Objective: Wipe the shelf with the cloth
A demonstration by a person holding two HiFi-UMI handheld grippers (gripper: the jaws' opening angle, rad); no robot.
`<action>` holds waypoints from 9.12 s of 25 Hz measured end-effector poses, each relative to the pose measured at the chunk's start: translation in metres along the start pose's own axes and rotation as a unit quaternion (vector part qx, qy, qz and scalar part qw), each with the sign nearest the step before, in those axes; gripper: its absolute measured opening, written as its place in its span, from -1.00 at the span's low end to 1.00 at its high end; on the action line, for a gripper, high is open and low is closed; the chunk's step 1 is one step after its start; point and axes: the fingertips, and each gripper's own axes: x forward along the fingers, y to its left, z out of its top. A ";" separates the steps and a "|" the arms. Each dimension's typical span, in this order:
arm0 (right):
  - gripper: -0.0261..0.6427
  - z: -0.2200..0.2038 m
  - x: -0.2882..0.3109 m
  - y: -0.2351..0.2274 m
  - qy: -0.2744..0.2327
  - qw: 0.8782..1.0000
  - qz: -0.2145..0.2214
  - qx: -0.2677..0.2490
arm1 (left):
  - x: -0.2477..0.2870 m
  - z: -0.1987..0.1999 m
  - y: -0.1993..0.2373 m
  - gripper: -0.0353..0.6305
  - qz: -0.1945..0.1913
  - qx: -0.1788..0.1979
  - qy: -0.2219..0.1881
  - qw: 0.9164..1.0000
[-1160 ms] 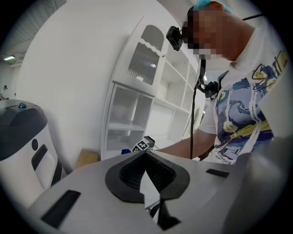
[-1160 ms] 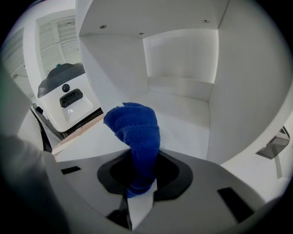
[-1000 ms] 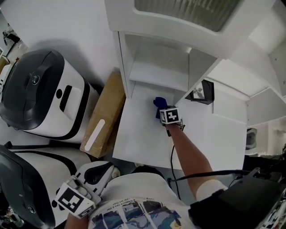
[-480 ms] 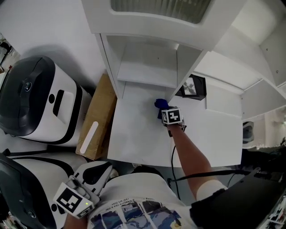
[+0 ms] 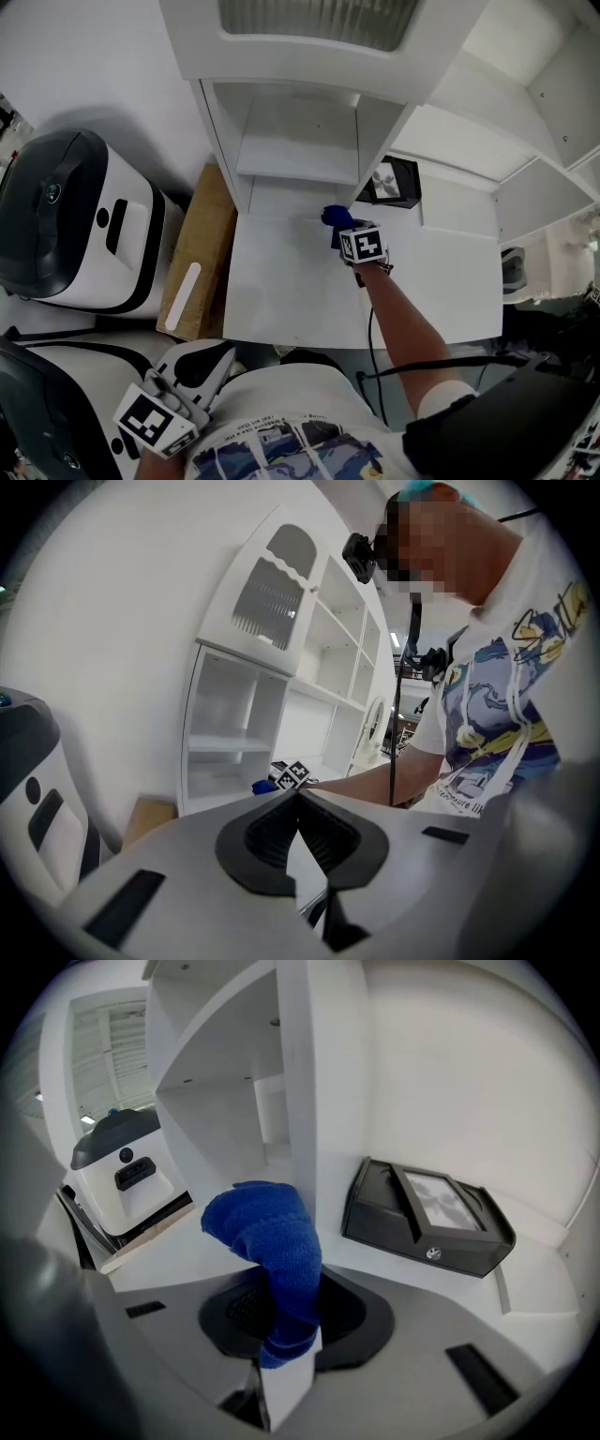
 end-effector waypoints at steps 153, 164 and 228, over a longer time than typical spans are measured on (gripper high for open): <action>-0.62 0.094 0.122 0.070 -0.071 0.990 -0.091 0.081 | -0.019 -0.006 0.070 -0.86 -0.001 -0.029 0.055 0.998; -0.62 0.076 0.092 0.037 -0.082 0.978 -0.146 0.122 | -0.021 -0.004 0.067 -0.86 -0.014 -0.006 0.053 0.998; -0.62 0.047 0.092 0.082 -0.074 0.994 -0.064 0.051 | -0.015 -0.007 0.068 -0.86 -0.013 -0.015 0.055 0.998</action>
